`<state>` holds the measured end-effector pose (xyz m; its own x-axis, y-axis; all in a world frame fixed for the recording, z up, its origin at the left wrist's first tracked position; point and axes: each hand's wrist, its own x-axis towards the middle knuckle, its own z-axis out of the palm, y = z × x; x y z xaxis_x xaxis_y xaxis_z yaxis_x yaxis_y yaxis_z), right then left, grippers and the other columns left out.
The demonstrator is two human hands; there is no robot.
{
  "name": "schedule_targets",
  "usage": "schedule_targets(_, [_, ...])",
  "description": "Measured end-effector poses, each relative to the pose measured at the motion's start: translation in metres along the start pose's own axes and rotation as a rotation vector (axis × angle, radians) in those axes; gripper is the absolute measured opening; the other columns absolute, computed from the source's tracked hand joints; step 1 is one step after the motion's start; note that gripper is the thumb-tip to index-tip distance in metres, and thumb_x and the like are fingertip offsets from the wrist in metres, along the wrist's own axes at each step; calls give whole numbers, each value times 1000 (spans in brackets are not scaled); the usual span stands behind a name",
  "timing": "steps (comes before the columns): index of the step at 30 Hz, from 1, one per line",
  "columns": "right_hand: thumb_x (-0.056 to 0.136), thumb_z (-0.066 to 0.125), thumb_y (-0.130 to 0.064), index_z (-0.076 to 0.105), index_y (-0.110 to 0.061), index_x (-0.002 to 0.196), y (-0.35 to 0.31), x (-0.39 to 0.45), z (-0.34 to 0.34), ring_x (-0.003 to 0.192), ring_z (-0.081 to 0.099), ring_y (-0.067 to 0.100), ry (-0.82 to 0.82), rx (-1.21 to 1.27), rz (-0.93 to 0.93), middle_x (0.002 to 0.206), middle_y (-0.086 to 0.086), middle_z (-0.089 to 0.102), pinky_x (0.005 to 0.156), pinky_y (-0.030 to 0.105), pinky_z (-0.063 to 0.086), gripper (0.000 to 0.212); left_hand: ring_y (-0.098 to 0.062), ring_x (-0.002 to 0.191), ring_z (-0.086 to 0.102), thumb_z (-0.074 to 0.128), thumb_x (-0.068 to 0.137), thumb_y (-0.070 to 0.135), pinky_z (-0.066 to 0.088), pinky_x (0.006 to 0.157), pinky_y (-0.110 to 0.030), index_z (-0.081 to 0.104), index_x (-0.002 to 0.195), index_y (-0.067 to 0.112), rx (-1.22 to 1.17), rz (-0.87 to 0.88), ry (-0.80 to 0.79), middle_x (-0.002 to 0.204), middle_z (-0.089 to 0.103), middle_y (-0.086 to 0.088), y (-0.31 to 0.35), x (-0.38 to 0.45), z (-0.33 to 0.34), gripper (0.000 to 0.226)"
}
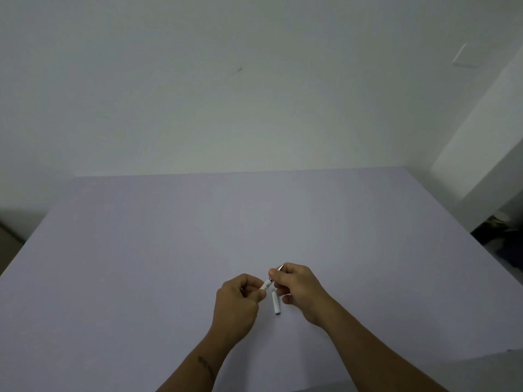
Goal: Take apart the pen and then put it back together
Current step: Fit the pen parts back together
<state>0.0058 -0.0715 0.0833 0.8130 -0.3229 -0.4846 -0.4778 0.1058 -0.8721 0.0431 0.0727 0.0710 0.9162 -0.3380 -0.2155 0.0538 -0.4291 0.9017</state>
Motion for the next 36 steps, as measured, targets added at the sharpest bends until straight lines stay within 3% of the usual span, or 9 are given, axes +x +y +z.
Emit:
schedule_targets(2, [92, 62, -13, 74, -6, 96, 0, -2, -2, 70, 55, 17, -25, 90, 14, 78, 6, 62, 62, 27, 48, 15, -5, 53, 52, 68, 86, 8, 42, 51, -12, 72, 81, 18, 1, -6, 5, 62, 63, 4, 0, 0, 0, 11])
schedule_targets(4, [93, 60, -9, 76, -7, 98, 0, -2, -3, 72, 56, 17, -21, 93, 2, 79, 6, 64, 64, 28, 50, 16, -6, 54, 53, 69, 86, 9, 41, 51, -12, 72, 80, 19, 2, -11, 6, 63, 63, 5, 0, 0, 1, 12])
schedule_targets(8, [92, 64, -13, 72, -6, 86, 1, 0, -1, 70, 56, 16, 27, -21, -24, 74, 4, 61, 65, 28, 50, 12, -5, 53, 53, 69, 86, 9, 41, 52, -13, 72, 82, 17, -2, -13, 5, 62, 63, 5, -1, -2, 2, 10])
schedule_targets(13, [89, 68, -24, 56, -11, 69, 4, 1, 2, 61, 54, 12, 62, -141, -55, 67, 4, 58, 63, 30, 47, 26, -7, 56, 53, 69, 87, 10, 43, 55, -16, 72, 81, 17, -7, -15, -1, 64, 64, 4, -1, -5, 2, 10])
schedule_targets(16, [89, 67, -25, 57, -13, 70, 2, 0, 2, 61, 55, 13, 56, -156, -39, 69, 4, 60, 62, 29, 47, 25, -8, 56, 53, 69, 86, 9, 42, 54, -15, 72, 82, 15, -3, -14, 3, 64, 64, 3, -1, -6, 1, 8])
schedule_targets(21, [90, 65, -14, 71, -10, 79, 0, 0, -1, 66, 56, 15, 18, 21, -1, 70, 3, 62, 62, 27, 48, 13, -7, 55, 52, 69, 86, 9, 42, 53, -14, 72, 82, 16, -6, -25, 8, 63, 63, 4, 0, -5, 0, 9])
schedule_targets(26, [88, 69, -28, 58, -15, 64, 4, 4, 4, 65, 57, 15, 122, -132, -33, 66, 3, 60, 68, 33, 50, 30, -7, 57, 54, 69, 86, 9, 44, 55, -16, 72, 80, 18, -5, -28, 8, 66, 66, 1, -2, -6, 1, 11])
schedule_targets(29, [87, 69, -36, 53, -15, 64, 6, 3, 7, 63, 55, 17, 143, -191, -23, 66, 5, 58, 63, 33, 47, 35, -8, 57, 53, 70, 85, 9, 43, 54, -17, 72, 79, 18, -2, -40, 9, 65, 65, 3, -5, -5, 0, 11])
schedule_targets(36, [90, 66, -19, 72, -9, 82, 6, 2, 5, 63, 55, 14, 35, 6, 10, 68, 3, 60, 65, 29, 49, 14, -7, 58, 53, 71, 84, 11, 45, 55, -19, 72, 77, 22, -1, -48, 11, 67, 66, 4, -5, -3, -3, 13])
